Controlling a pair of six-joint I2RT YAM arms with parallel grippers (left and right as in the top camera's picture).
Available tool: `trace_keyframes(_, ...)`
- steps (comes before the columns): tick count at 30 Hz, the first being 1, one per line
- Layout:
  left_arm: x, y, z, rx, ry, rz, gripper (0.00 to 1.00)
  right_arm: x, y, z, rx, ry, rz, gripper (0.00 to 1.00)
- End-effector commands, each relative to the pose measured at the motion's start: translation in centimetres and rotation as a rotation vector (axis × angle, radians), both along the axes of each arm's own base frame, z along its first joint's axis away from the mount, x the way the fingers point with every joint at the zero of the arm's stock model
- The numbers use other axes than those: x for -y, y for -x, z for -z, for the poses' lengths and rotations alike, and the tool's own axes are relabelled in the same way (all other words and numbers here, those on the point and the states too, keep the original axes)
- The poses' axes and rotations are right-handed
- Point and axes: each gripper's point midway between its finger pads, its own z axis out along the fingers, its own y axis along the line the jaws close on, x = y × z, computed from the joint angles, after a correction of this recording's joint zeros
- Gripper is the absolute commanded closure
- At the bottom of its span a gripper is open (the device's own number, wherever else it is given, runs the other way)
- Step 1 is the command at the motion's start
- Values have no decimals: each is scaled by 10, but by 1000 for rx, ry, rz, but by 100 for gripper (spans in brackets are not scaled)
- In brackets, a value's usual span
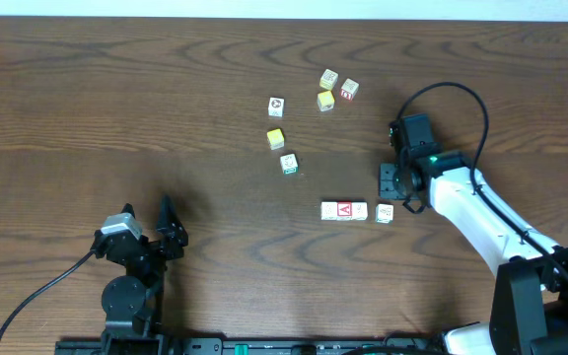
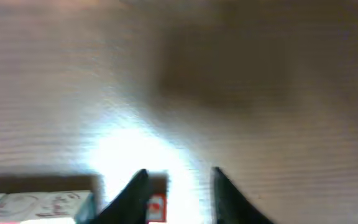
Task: Lift 5 blocks
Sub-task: 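Open the right gripper and raise it off the 3 block, then push the 3 block left against the 4 block with the right gripper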
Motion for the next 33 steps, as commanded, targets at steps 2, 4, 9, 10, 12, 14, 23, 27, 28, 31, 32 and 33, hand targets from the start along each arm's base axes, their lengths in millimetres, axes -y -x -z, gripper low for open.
trace_keyframes(2, -3, 1, 18, -57, -3, -15, 28, 25, 13, -1, -49, 76, 113, 83)
trace_keyframes(4, -3, 1, 18, -57, -3, -15, 28, 29, 23, 1, -90, 84, 130, 87)
trace_keyframes(9, -3, 1, 18, -57, -3, -15, 27, 25, 35, 4, -146, 67, 120, 95)
trace_keyframes(10, -3, 1, 18, -57, -3, -15, 27, 23, 37, 5, -155, 55, 116, 96)
trace_keyframes(12, -3, 1, 18, -57, -3, -15, 27, 18, 42, 8, -175, 23, 109, 96)
trace_keyframes(14, -3, 1, 18, -57, -3, -15, 27, 15, 48, 12, -195, 5, 106, 97)
trace_keyframes(23, -3, 1, 18, -57, -3, -15, 27, 16, 75, 35, -263, -5, 101, 99)
trace_keyframes(27, -3, 1, 18, -57, -3, -15, 28, 16, 80, 41, -270, -8, 87, 99)
trace_keyframes(28, -3, 1, 18, -57, -3, -15, 28, 13, 80, 43, -271, -20, 68, 99)
trace_keyframes(31, -3, 1, 18, -57, -3, -15, 27, 3, 80, 46, -264, -56, 19, 99)
trace_keyframes(32, -3, 1, 18, -57, -3, -15, 28, 2, 79, 47, -259, -57, 14, 99)
trace_keyframes(33, -3, 1, 18, -57, -3, -15, 28, 0, 78, 47, -254, -57, 8, 98)
